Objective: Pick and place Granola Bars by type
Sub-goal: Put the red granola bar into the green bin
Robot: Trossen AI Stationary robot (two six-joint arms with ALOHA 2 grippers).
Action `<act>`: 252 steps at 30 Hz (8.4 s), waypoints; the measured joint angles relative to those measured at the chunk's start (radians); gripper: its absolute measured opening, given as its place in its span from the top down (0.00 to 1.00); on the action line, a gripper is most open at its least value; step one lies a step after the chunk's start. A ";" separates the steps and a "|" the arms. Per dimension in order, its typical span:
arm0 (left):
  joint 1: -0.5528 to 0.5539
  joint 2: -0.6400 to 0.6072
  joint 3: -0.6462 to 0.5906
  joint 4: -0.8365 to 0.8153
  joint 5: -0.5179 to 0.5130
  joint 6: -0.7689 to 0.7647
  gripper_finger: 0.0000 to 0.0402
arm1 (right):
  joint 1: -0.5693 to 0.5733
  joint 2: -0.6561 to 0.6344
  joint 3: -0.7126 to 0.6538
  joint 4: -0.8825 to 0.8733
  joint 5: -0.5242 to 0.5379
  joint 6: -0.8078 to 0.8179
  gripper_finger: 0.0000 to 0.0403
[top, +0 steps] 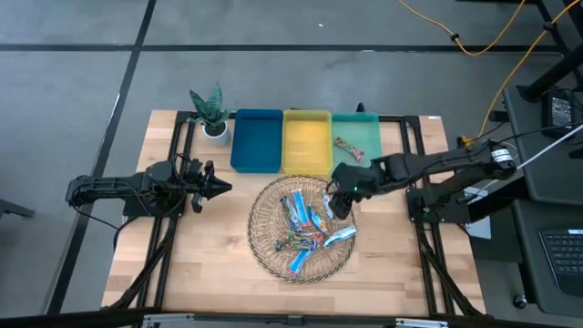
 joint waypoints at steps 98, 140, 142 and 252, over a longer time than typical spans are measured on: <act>0.000 0.000 0.000 0.000 0.000 0.000 0.92 | 0.047 0.432 0.371 -0.129 -0.042 -0.632 0.98; 0.000 0.000 0.000 0.000 0.000 0.000 0.92 | -0.266 0.229 0.898 -0.774 0.175 -0.548 0.99; 0.000 0.000 0.000 0.000 0.000 0.000 0.92 | -0.291 0.197 0.898 -0.774 0.176 -0.554 0.99; 0.000 0.000 0.000 0.000 0.000 0.000 0.92 | -0.181 0.054 -0.389 0.353 0.007 -0.371 0.96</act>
